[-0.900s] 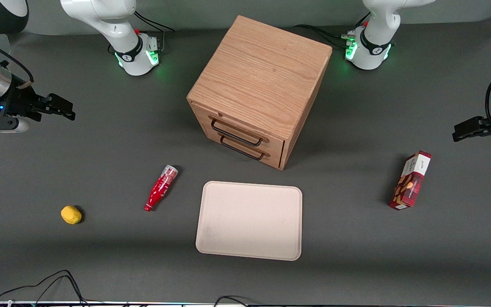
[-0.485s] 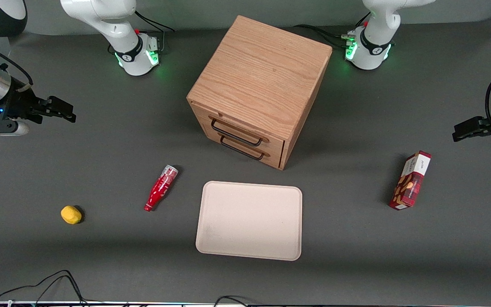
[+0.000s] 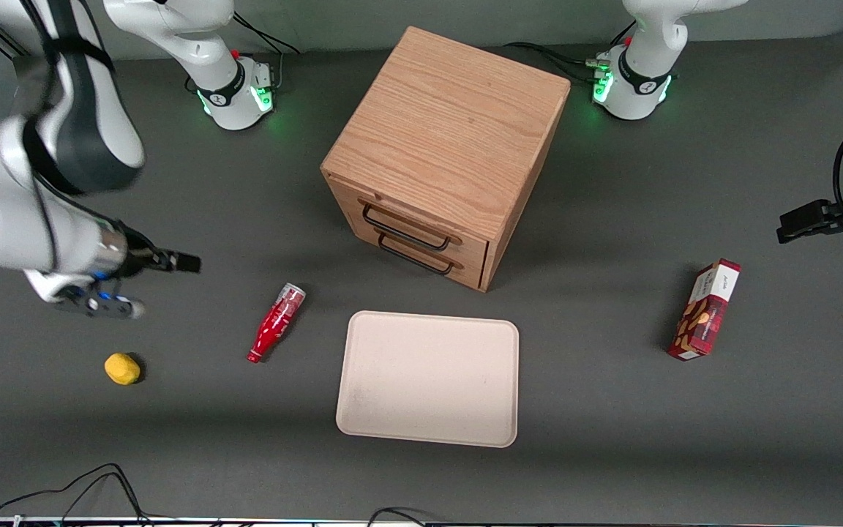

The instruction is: Place coke bottle on tray

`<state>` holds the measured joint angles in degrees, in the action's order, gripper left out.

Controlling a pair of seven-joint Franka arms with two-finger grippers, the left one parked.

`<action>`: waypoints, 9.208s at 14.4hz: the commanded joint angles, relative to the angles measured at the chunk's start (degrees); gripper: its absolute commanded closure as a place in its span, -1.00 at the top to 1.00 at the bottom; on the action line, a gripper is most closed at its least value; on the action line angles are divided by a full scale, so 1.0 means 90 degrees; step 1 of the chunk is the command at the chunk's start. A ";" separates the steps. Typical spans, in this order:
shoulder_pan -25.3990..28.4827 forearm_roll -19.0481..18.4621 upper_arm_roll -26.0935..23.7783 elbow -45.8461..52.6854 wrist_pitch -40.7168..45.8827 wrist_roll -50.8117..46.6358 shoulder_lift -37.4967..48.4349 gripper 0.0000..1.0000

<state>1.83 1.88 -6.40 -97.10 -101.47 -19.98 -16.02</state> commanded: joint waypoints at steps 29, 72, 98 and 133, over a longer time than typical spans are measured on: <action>0.1086 -0.1557 0.0008 -0.0764 -0.4019 -0.4000 -0.2399 1.00; 0.1639 -0.1020 0.0162 0.5212 0.1854 -0.1637 -0.3071 -1.00; 0.2619 -0.0786 0.0282 0.5144 -0.2075 -0.1686 -0.5495 -0.29; 0.0534 -0.0190 0.0823 -0.0763 0.0454 0.1497 0.1866 1.00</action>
<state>-1.18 -1.73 -7.93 -98.26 -96.60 -9.36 -5.79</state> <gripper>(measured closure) 0.000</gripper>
